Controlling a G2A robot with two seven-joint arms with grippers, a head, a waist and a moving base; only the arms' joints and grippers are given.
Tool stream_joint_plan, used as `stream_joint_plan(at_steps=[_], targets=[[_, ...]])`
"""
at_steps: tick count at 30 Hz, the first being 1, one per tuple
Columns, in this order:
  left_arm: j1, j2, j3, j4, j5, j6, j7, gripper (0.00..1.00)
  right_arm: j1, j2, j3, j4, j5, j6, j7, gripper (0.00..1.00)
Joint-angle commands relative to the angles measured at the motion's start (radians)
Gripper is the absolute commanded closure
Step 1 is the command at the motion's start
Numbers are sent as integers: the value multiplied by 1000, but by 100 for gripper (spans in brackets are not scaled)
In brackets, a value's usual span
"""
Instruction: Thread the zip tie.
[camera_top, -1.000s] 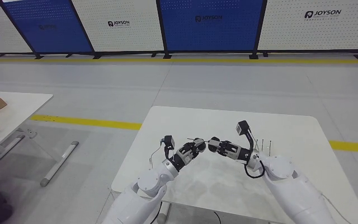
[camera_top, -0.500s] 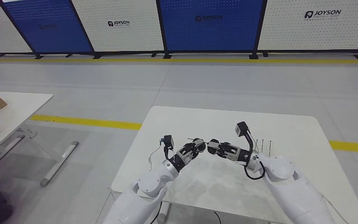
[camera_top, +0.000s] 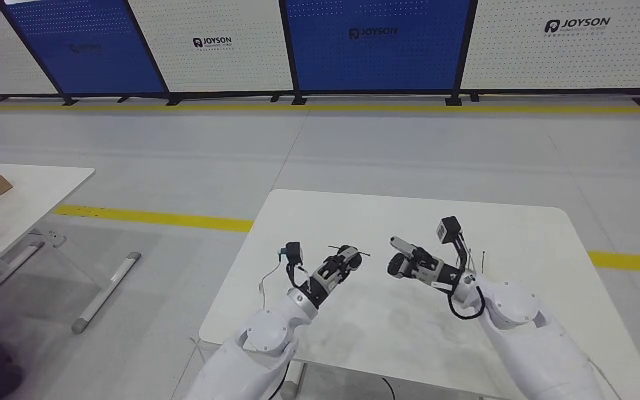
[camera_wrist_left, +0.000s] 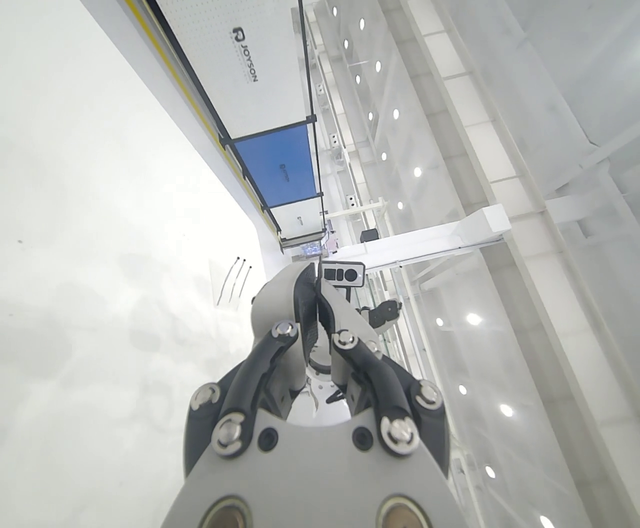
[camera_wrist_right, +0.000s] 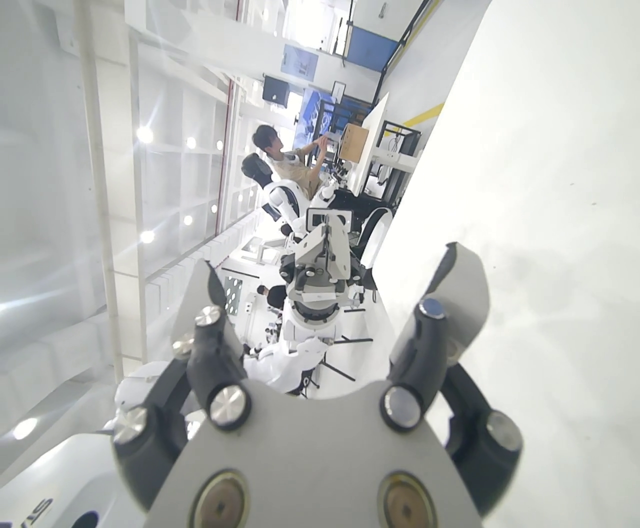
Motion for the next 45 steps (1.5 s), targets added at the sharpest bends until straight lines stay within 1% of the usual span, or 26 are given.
stream_joint_plan(at_steps=[1,11,13,14,16,18,20,22,23,25,26,37,38,39,40,41,42,43,45], targets=[[2,0,2,0,11,0,9,100,-15,7,22,-20,-8,19,6,0],[1,0,2,0,13,1,10,100,-15,7,22,-20,-8,19,6,0],[-4,-1,9,9,62,8,34,100,-18,9,20,-37,-42,31,3,0],[-5,-2,16,12,75,10,33,100,-14,12,24,-44,-71,41,-1,0],[-7,-3,21,18,88,22,38,100,-4,21,33,-68,-128,86,59,0],[-7,-3,25,18,98,32,38,100,10,34,57,-88,-179,151,101,0],[-6,-4,27,17,96,34,35,100,12,49,89,-125,-222,209,160,0],[-3,-4,29,13,82,30,16,100,21,66,123,-157,-258,287,241,0],[-2,-4,30,11,82,28,12,100,24,72,133,-172,-272,312,284,0],[4,-4,36,5,72,25,-4,100,49,86,151,-188,-295,355,420,0],[5,-4,37,4,71,25,-5,100,59,91,154,-188,-310,368,457,0],[5,-4,37,4,71,25,-5,100,61,92,154,-190,-318,370,461,0],[5,-4,37,4,71,25,-5,100,56,93,141,-199,-330,355,483,0],[5,-4,37,4,71,25,-5,100,68,94,131,-190,-302,335,573,0],[5,-4,37,4,71,25,-5,100,78,96,122,-172,-234,313,594,0],[5,-4,37,4,71,25,-5,100,97,104,101,-151,-210,302,594,0],[5,-4,37,4,71,25,-5,100,135,121,88,-121,-242,301,594,0],[5,-4,37,4,71,25,-5,100,157,134,92,-101,-255,306,594,0],[5,-4,37,4,71,25,-5,100,184,160,87,-88,-238,311,594,0]])
